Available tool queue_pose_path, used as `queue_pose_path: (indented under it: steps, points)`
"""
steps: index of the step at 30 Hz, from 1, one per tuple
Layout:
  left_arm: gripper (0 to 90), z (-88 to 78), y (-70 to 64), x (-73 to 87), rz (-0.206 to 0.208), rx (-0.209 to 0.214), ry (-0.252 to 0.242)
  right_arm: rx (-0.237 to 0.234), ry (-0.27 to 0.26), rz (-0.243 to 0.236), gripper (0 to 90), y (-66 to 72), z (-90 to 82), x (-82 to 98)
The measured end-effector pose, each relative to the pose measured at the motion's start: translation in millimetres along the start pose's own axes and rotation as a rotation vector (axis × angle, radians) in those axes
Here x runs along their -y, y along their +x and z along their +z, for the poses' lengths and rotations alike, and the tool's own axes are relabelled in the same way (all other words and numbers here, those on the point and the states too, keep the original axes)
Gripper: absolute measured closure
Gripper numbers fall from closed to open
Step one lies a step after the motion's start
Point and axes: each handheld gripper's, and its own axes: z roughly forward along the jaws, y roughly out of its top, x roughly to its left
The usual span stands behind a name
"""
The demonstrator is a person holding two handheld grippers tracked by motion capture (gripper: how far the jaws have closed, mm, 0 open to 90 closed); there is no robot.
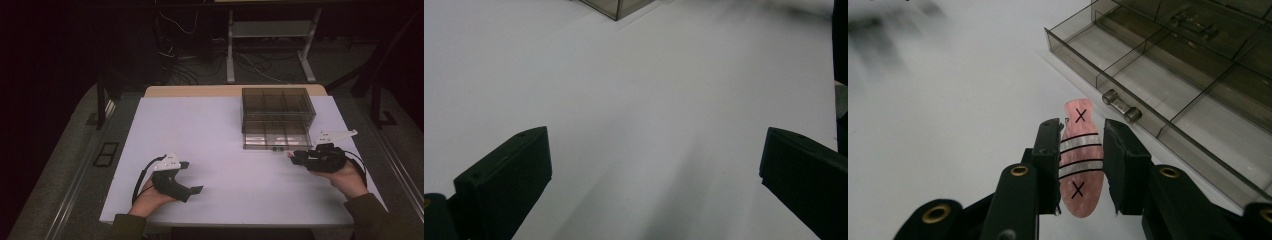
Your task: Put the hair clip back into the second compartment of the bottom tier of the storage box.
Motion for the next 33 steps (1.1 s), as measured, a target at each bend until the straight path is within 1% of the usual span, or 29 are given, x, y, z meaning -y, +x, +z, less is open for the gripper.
queue_pose_path:
  steps: [12,23,33]
  points:
    - [0.0,0.1,-0.2,0.0,0.003,-0.001,0.001,0.003,-0.019,0.005,67.8,-7.1,4.7,-11.8]
    - [0.0,0.6,-0.4,0.0,0.004,-0.003,0.003,0.003,-0.020,-0.002,67.8,-11.7,9.9,-21.6]
    - [0.0,0.6,-0.3,0.0,0.005,-0.001,0.003,0.010,-0.035,0.008,67.8,-18.6,13.5,-33.2]
